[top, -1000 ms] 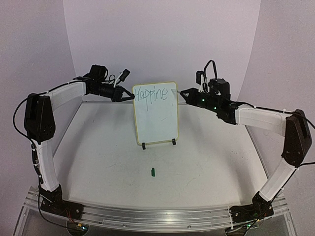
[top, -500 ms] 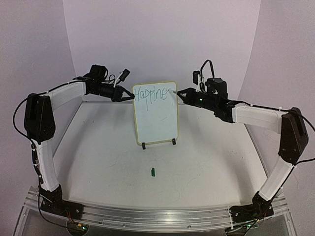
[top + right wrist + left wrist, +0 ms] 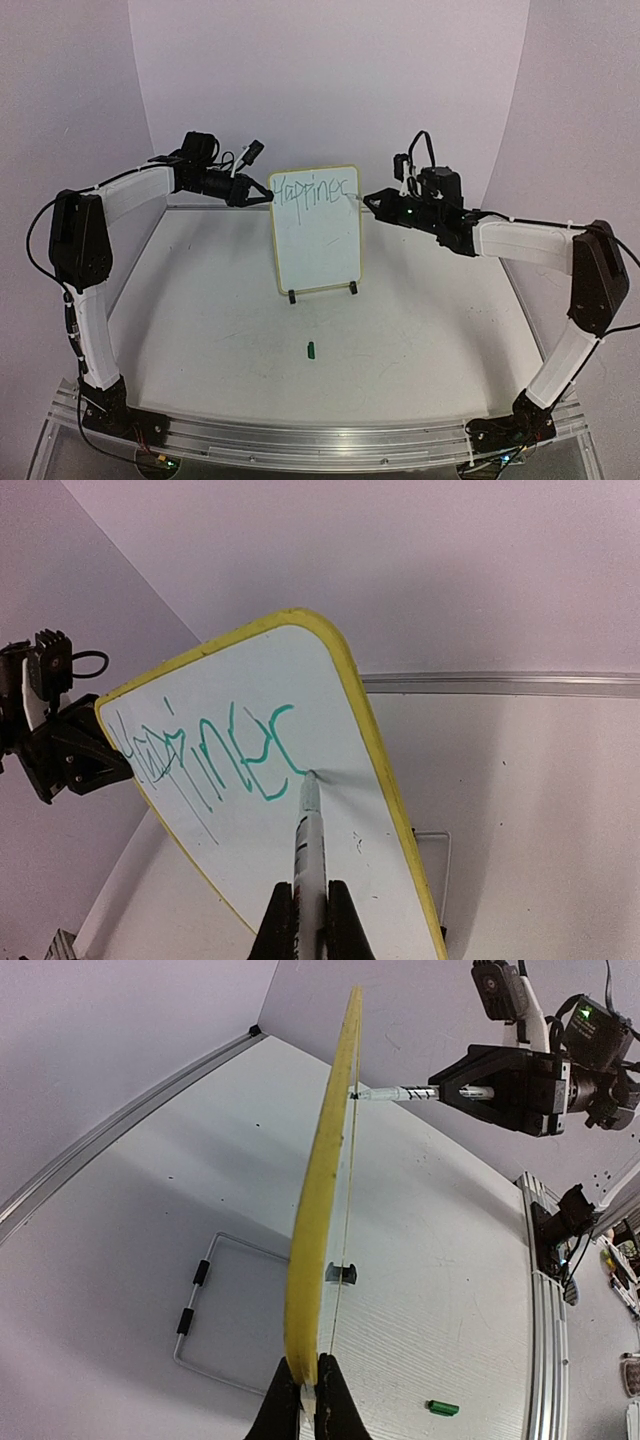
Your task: Write a sentence on the whiteboard
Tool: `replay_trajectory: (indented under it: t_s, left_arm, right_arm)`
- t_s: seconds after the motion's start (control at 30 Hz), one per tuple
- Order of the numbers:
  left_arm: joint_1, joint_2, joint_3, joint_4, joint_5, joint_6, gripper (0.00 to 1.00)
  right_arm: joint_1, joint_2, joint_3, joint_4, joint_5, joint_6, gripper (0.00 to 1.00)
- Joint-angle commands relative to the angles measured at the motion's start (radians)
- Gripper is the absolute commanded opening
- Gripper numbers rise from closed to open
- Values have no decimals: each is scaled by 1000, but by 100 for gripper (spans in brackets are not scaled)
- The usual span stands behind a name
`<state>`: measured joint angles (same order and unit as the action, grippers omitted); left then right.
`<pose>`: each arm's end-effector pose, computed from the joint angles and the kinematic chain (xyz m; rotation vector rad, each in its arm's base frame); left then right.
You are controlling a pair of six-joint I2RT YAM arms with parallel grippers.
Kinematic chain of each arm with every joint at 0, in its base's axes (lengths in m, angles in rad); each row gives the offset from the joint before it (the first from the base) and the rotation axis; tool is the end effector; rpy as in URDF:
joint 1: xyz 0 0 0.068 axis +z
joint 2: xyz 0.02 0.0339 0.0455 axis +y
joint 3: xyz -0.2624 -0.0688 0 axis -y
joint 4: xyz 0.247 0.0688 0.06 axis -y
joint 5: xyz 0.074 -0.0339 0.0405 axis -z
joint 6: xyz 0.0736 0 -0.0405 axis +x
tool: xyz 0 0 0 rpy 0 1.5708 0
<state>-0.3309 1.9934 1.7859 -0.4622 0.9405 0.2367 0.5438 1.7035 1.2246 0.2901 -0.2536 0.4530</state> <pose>0.4287 -0.2101 0.2878 1.0632 1.8361 -1.0930 0.3706 0.2457 0.2858 -0.2776 1.8310 0.9343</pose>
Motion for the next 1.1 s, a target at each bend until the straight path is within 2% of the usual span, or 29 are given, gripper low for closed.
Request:
replay_trajectory:
  t_s: [0.0,0.33,0.73,0.9,1.07]
  left_arm:
    - [-10,18,7,-48,-12,19,0]
    - [-10,16,8,-48,-12,19,0]
    - [-11,16,13,-46,-14,13,0]
    - [-11,18,17,-46,-13,12,0]
    - [-11,16,11,-45,-12,11,0]
  right_arm:
    - [-5,-50,-17,-7,51,-10,0]
    - [-5,-27,-26,-46,7,-19,0]
    - [-2,33,58,-37,-71,-20,0]
    - [-3,-9,48,5,-97,3,0]
    - [-5,-80,23,34,-57,19,0]
